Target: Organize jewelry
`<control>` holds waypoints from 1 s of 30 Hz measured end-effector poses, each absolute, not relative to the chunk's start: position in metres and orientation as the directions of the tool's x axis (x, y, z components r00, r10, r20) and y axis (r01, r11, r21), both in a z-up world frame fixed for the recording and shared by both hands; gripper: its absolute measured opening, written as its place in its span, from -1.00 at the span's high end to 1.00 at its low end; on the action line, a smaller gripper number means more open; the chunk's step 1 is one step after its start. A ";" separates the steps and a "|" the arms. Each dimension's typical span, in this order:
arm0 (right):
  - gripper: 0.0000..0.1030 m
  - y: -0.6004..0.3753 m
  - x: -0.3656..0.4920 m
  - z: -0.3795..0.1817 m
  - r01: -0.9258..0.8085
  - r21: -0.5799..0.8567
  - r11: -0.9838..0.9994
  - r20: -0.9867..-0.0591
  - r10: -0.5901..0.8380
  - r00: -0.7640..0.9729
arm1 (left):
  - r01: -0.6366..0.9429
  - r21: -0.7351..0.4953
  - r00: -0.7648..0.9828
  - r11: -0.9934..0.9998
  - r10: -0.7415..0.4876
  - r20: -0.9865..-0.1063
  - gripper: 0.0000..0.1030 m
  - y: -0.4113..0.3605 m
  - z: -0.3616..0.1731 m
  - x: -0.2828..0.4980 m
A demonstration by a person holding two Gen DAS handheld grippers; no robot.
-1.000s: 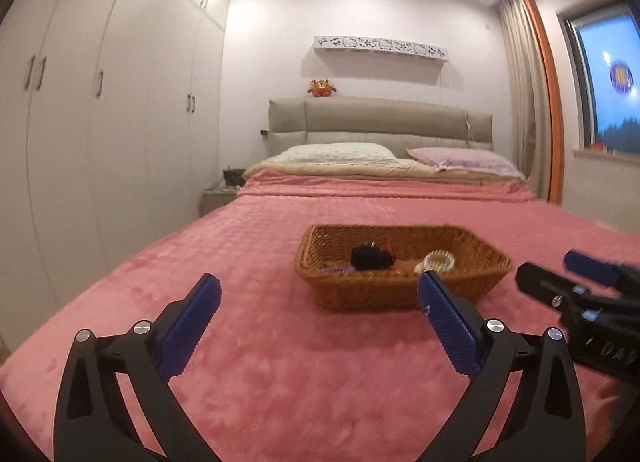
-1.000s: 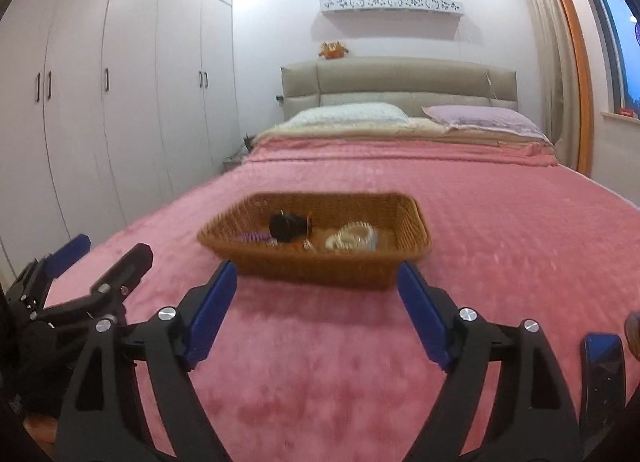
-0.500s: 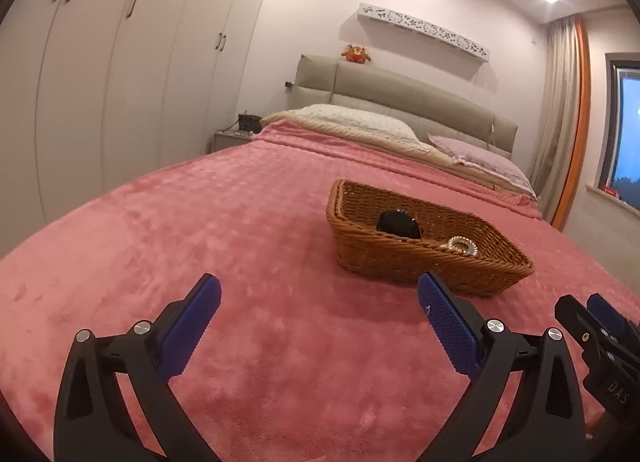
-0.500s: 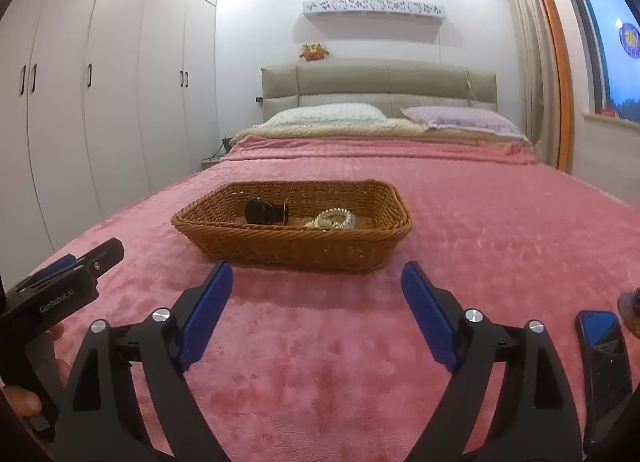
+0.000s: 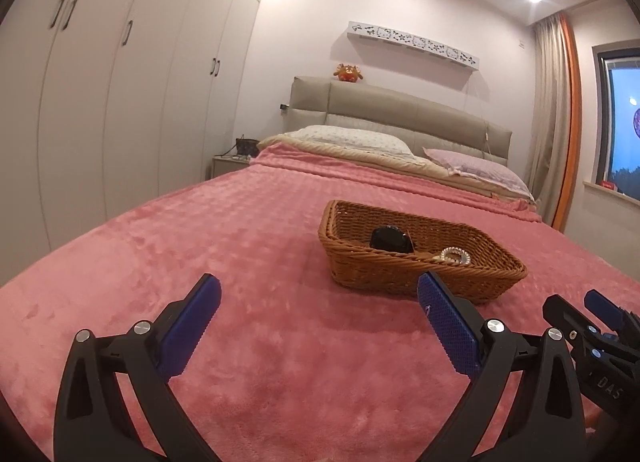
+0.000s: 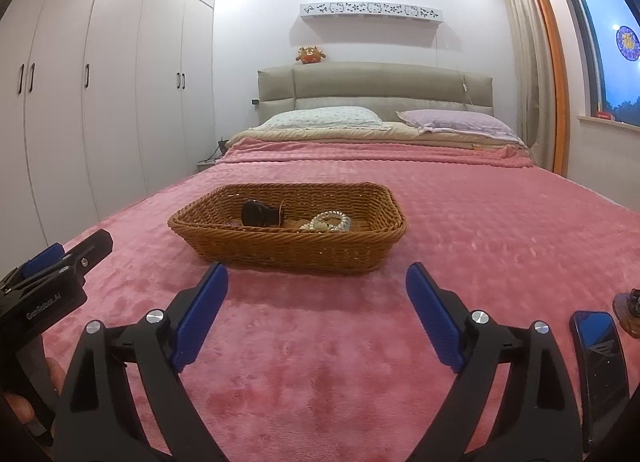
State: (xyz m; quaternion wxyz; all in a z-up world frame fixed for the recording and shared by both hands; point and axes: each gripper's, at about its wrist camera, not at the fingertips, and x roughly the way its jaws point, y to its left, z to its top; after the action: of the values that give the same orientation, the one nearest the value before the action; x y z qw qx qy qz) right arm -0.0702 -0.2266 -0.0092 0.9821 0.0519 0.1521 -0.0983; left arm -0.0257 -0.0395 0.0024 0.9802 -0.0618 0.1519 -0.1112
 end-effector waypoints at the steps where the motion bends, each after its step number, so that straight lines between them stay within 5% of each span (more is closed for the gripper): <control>1: -0.68 -0.227 -0.071 -0.009 0.211 0.071 0.975 -0.310 -0.179 0.934 | 0.199 -0.151 0.930 0.968 -0.235 -0.283 -0.85 -0.040 0.003 -0.026; 30: -0.68 -0.231 -0.072 -0.008 0.216 0.078 0.973 -0.322 -0.180 0.930 | 0.202 -0.137 0.926 0.970 -0.235 -0.295 -0.85 -0.044 0.003 -0.026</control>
State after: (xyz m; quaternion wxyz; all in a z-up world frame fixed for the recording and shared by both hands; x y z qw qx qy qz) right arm -0.0720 -0.2308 -0.0079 0.9806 0.0559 0.1582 -0.1010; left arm -0.0256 -0.0440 0.0028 0.9800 -0.0521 0.1566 -0.1115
